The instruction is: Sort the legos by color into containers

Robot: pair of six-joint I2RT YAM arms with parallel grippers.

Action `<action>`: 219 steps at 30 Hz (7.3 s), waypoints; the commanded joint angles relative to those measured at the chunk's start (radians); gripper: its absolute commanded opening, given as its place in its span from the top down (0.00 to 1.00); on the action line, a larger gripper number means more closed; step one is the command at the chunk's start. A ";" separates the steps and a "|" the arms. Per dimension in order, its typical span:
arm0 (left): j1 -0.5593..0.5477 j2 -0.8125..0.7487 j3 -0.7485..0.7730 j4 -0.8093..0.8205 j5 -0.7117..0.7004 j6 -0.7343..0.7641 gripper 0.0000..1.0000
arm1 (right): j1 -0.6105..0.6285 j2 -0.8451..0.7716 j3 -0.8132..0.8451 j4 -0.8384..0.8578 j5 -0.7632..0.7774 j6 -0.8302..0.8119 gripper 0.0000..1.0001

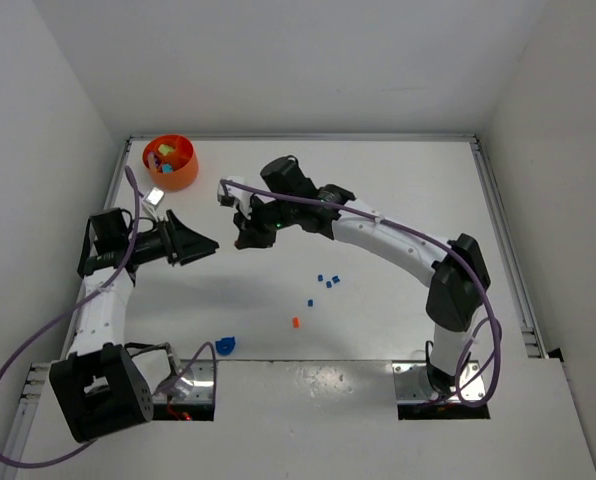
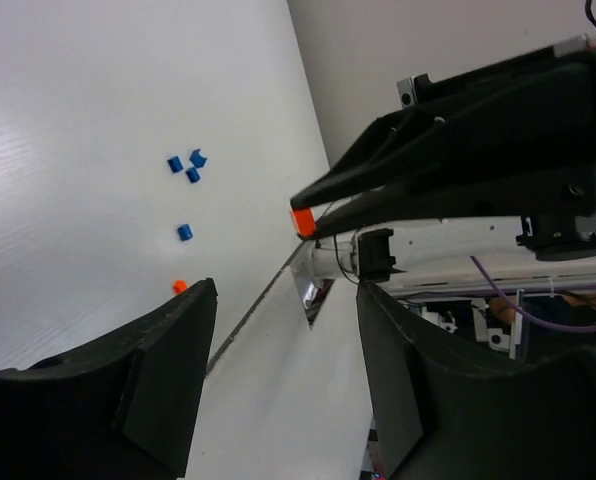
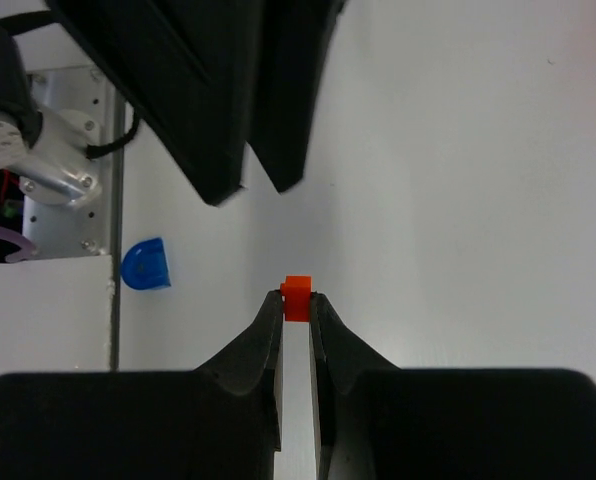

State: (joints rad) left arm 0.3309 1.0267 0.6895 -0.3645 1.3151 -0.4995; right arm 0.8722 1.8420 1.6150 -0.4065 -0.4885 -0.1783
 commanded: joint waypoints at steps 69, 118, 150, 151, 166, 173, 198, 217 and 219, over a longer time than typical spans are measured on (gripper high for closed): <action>-0.012 0.341 0.526 -0.094 -0.340 0.246 1.00 | -0.045 -0.150 -0.093 -0.121 0.044 -0.099 0.43; 0.076 1.464 1.628 0.139 -0.711 0.039 0.65 | -0.226 -0.036 -0.207 -0.215 -0.061 -0.053 0.04; 0.106 -0.010 0.628 -0.157 -0.743 0.285 0.37 | 0.025 -0.082 -0.536 -0.011 0.142 0.238 0.45; 0.106 -0.037 0.628 -0.181 -0.754 0.274 0.37 | 0.025 -0.095 -0.552 0.007 0.168 0.325 0.47; 0.106 -0.062 0.588 -0.211 -0.784 0.171 0.35 | 0.059 -0.064 -0.649 0.124 0.435 0.766 0.59; 0.106 -0.053 0.579 -0.211 -0.784 0.162 0.35 | 0.100 -0.044 -0.638 0.115 0.458 0.800 0.59; 0.106 -0.071 0.529 -0.212 -0.815 0.211 0.35 | 0.218 -0.069 -0.648 0.113 0.551 0.781 0.61; 0.115 -0.062 0.519 -0.212 -0.760 0.240 0.34 | 0.163 -0.384 -0.863 0.020 0.621 -0.002 0.64; 0.115 -0.048 0.519 -0.212 -0.742 0.240 0.34 | 0.163 -0.444 -0.912 -0.012 0.559 -0.120 0.64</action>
State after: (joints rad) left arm 0.4347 0.9638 1.2060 -0.5972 0.5297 -0.2695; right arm 1.0420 1.4792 0.7544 -0.3550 0.1425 -0.0319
